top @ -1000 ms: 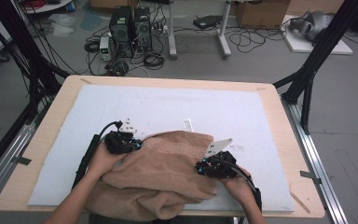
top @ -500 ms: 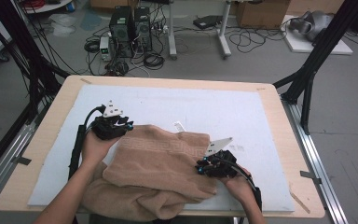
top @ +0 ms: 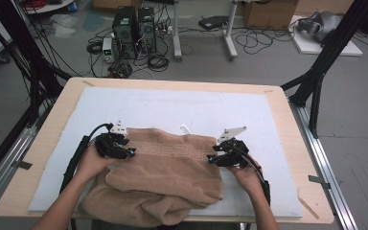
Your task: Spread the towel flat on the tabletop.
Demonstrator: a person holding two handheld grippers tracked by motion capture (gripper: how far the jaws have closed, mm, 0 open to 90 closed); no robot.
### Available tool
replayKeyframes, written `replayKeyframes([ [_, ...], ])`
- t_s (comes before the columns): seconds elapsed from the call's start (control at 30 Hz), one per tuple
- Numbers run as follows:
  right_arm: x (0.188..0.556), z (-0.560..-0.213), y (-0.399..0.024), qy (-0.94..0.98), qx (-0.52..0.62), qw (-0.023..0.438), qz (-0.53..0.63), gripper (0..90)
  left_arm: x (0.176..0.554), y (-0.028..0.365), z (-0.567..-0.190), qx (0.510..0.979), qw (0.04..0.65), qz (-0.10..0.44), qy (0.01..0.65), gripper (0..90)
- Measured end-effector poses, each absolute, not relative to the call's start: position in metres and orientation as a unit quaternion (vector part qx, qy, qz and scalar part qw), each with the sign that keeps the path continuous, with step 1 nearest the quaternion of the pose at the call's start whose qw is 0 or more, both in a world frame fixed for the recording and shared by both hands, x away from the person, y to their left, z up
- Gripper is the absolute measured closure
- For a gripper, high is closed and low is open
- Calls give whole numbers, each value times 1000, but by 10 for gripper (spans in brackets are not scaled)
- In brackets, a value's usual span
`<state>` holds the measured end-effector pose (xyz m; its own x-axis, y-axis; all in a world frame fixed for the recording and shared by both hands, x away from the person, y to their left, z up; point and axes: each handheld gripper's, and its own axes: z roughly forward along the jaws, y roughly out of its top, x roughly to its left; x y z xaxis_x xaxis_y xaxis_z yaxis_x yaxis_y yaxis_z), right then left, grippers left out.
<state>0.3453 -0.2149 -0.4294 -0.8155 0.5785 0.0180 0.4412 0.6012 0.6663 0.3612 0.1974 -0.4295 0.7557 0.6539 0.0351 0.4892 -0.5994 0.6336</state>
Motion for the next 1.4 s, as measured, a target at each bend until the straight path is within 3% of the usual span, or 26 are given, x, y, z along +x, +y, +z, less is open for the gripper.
replayKeyframes([
  [0.13, 347, -435, -209, 896, 282, 100, 329, 545, 361, 198, -430, 885, 315, 125, 320, 611],
  [0.23, 347, -435, -209, 896, 282, 98, 329, 606, 359, 194, -430, 888, 311, 131, 311, 698],
  [0.33, 350, -435, -209, 895, 285, 90, 330, 724, 359, 193, -430, 889, 312, 135, 308, 786],
  [0.4, 351, -435, -209, 896, 282, 89, 330, 742, 359, 193, -430, 889, 310, 138, 306, 842],
  [0.47, 352, -434, -209, 896, 283, 82, 331, 823, 358, 190, -429, 891, 304, 144, 303, 852],
  [0.67, 353, -430, -210, 899, 272, 69, 335, 857, 355, 190, -425, 890, 306, 154, 300, 862],
  [0.77, 354, -421, -211, 902, 264, 68, 336, 859, 357, 195, -415, 874, 336, 162, 312, 864],
  [0.93, 383, -376, -210, 898, 257, 113, 339, 861, 391, 190, -376, 824, 378, 241, 346, 866],
  [1.0, 406, -348, -210, 885, 265, 161, 346, 861, 404, 186, -364, 818, 376, 259, 349, 864],
  [1.07, 432, -322, -211, 863, 296, 200, 357, 838, 441, 178, -328, 787, 379, 307, 377, 813],
  [1.13, 451, -307, -214, 841, 331, 231, 360, 589, 454, 177, -317, 775, 388, 298, 401, 659],
  [1.2, 460, -305, -216, 839, 347, 201, 367, 579, 454, 180, -318, 784, 385, 286, 395, 624],
  [1.4, 439, -332, -213, 863, 317, 179, 351, 520, 426, 191, -353, 810, 379, 240, 377, 615],
])
